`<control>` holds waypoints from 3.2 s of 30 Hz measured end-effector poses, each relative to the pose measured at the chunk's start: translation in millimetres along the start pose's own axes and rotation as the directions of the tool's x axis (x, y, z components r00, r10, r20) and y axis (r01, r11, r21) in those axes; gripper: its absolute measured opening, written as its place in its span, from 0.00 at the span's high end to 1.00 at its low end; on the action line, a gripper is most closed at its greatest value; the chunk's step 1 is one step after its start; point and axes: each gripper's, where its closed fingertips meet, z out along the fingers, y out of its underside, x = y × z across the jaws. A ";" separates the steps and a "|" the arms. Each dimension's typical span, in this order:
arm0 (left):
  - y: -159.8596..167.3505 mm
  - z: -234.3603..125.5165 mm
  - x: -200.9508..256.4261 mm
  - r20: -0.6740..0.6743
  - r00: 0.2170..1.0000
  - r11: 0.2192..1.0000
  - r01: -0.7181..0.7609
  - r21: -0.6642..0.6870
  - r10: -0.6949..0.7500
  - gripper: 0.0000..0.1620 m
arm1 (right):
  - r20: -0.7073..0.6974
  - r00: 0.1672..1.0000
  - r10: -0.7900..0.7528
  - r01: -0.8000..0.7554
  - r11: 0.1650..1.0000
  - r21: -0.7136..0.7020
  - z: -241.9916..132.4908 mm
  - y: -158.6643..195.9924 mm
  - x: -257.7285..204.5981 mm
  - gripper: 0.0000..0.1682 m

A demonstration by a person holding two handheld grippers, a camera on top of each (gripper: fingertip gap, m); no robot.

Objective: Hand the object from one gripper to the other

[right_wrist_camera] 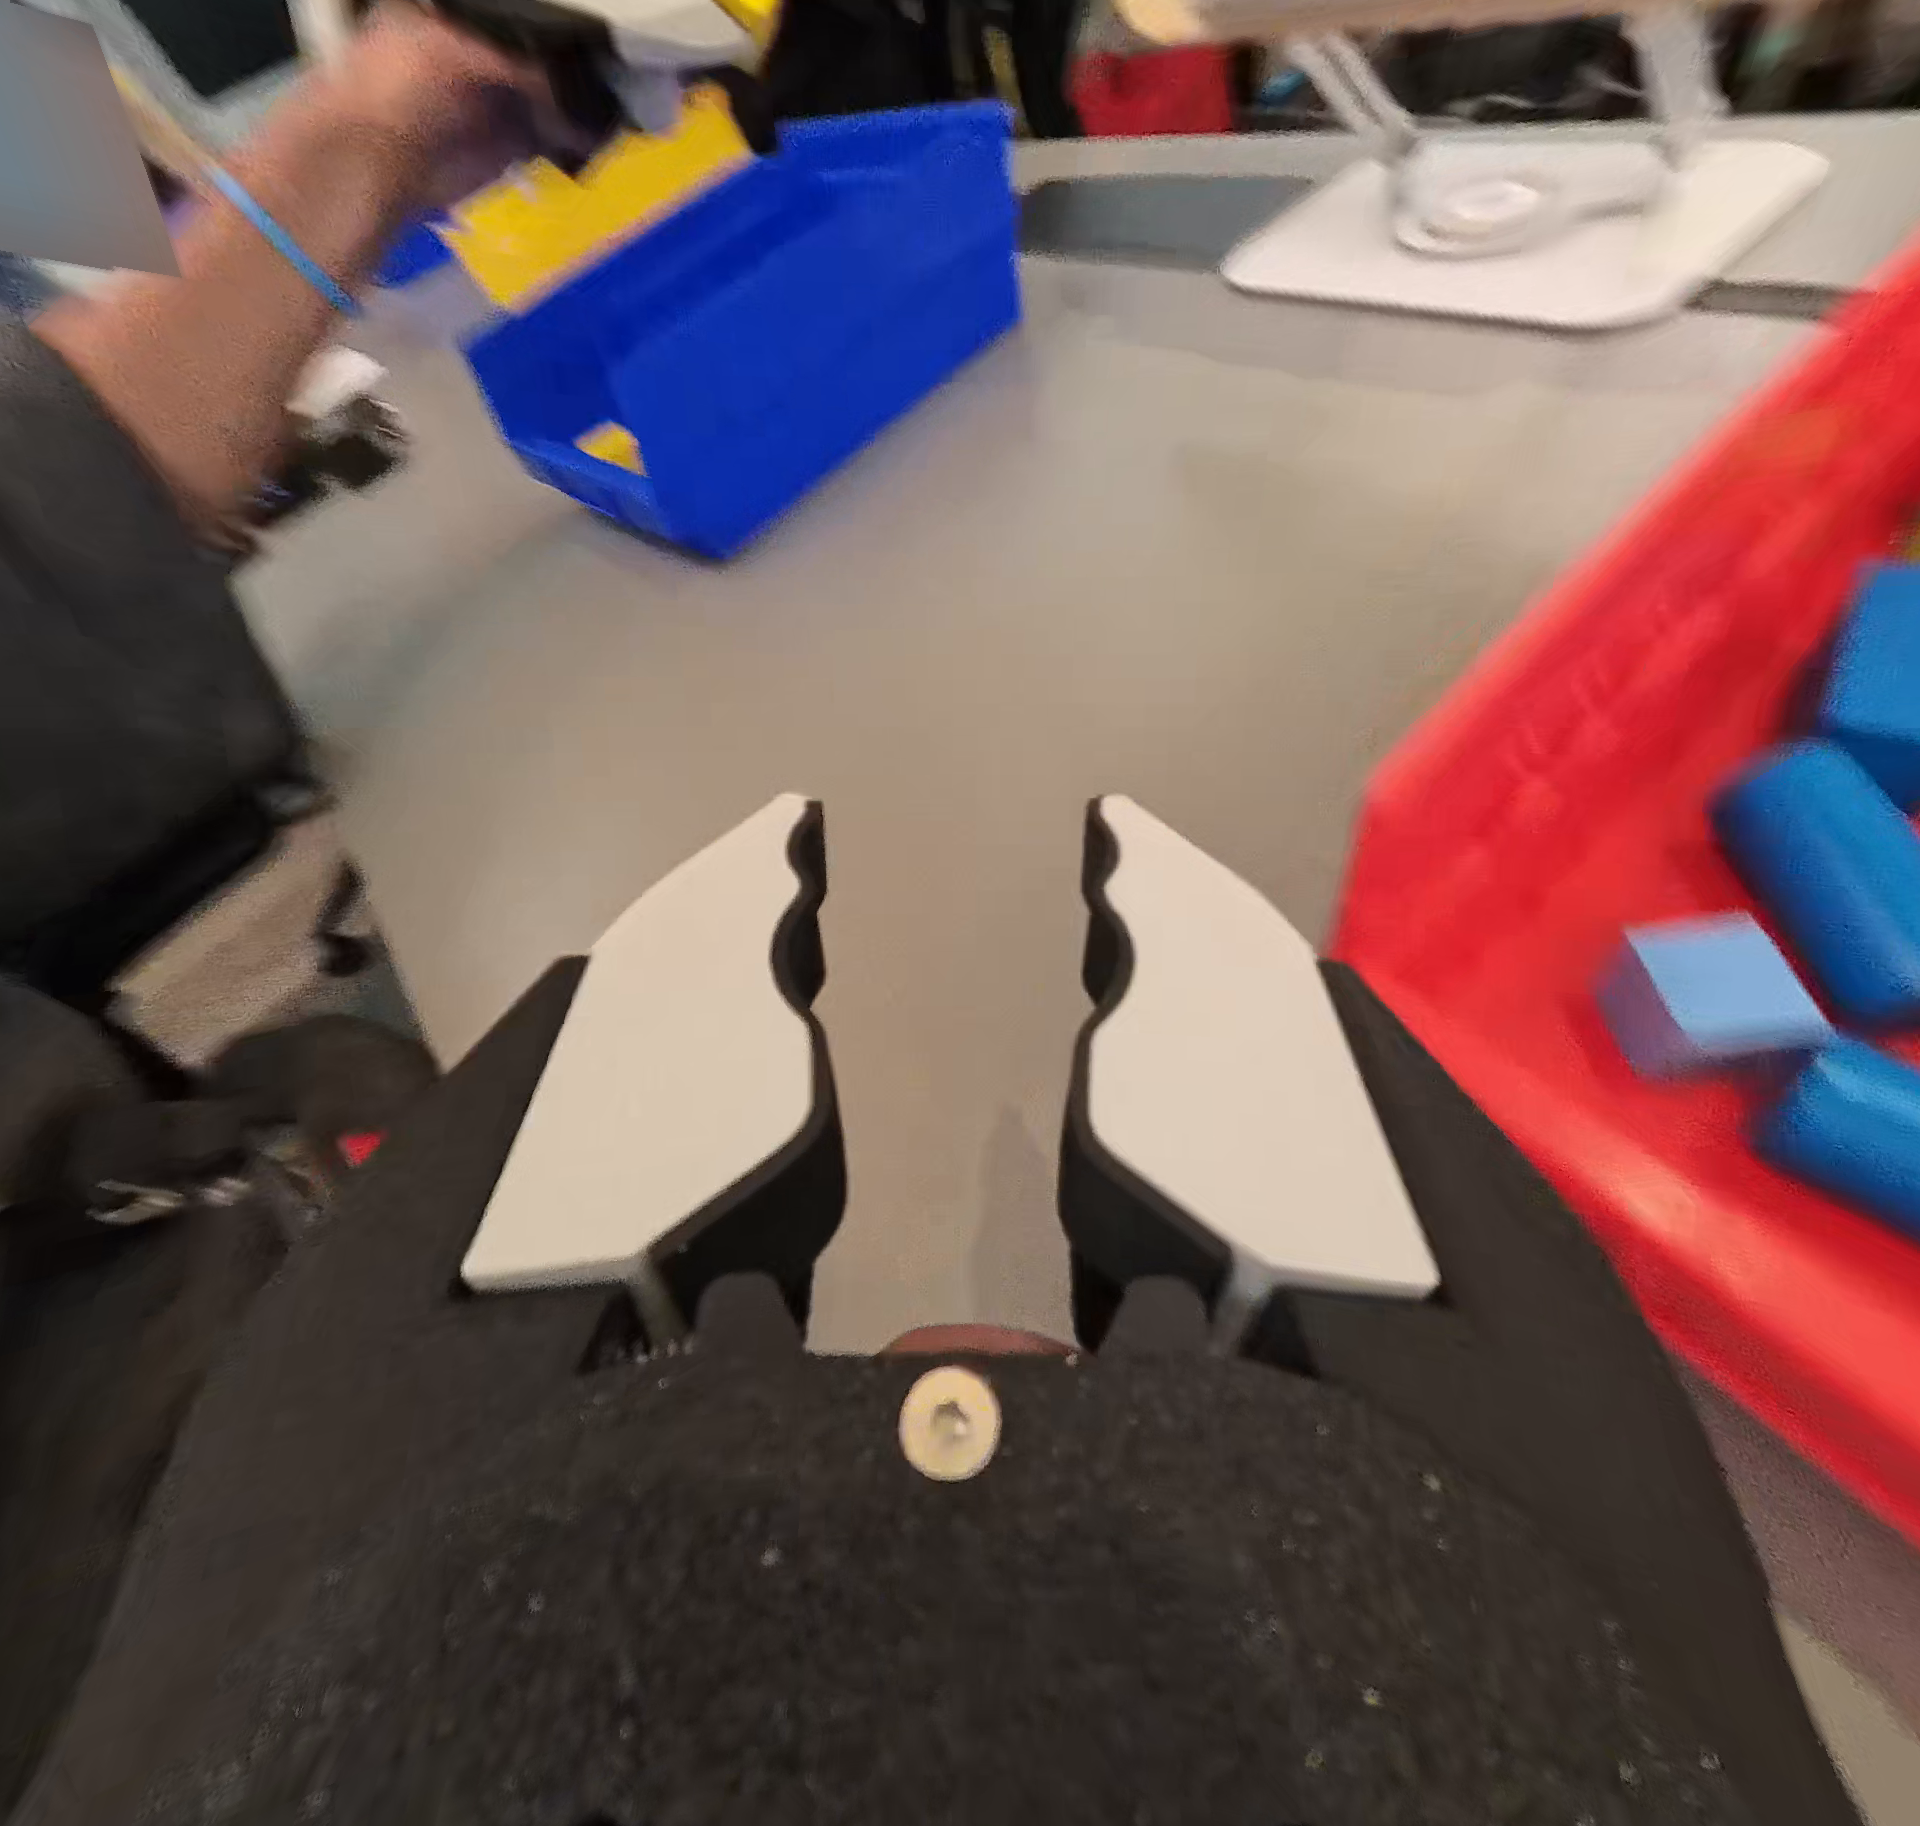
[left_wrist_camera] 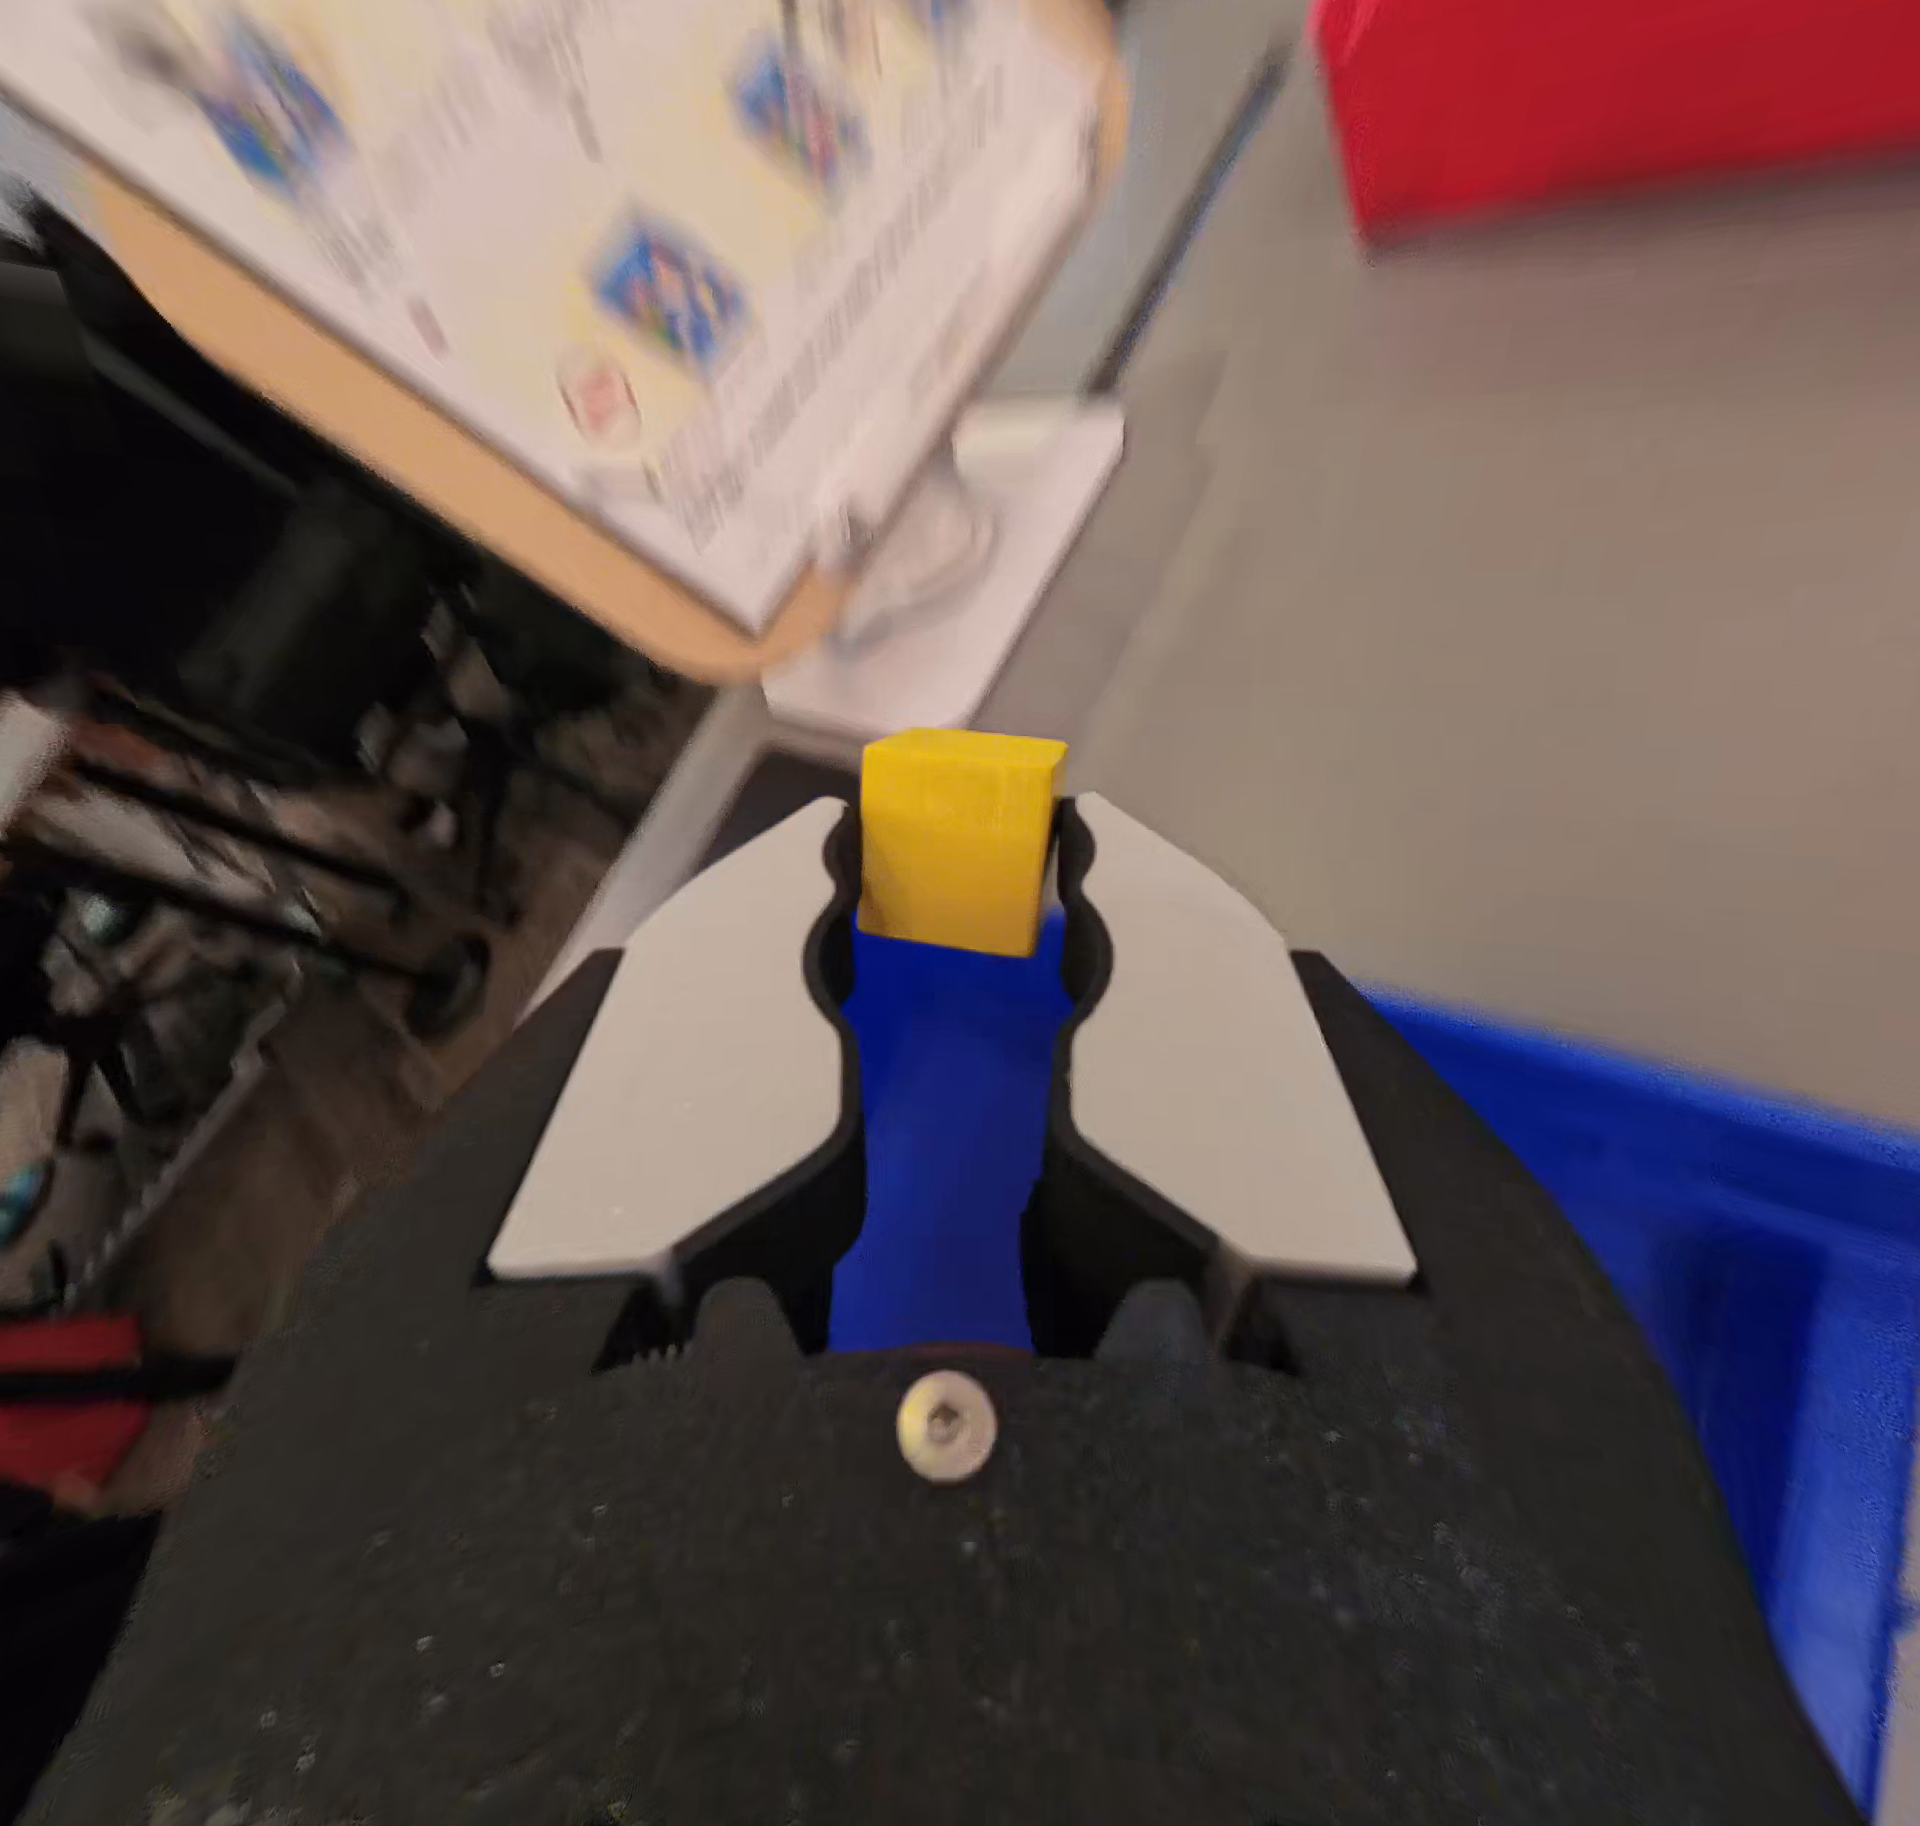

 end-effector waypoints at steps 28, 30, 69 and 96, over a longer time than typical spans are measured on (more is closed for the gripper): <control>-144.5 9.1 235.3 -0.160 0.981 0.906 0.162 0.391 -0.107 0.70 | 0.760 0.366 0.536 -0.558 0.780 -0.282 97.6 -95.1 -92.4 0.80; -129.3 -2.1 238.0 -0.177 0.951 0.864 0.305 0.400 -0.254 0.70 | 0.747 0.407 0.525 -0.548 0.795 -0.260 89.3 -97.1 -84.5 0.80; -55.3 -37.8 304.9 -0.212 0.899 0.871 0.428 0.241 -0.383 0.72 | -0.592 0.739 -0.321 -0.200 0.735 -0.648 8.8 -39.2 271.6 0.71; 70.2 -129.7 113.4 0.353 0.746 0.607 0.666 -0.435 -0.565 0.71 | -0.121 0.958 -0.261 0.200 0.906 -0.373 -9.3 100.6 -41.0 0.69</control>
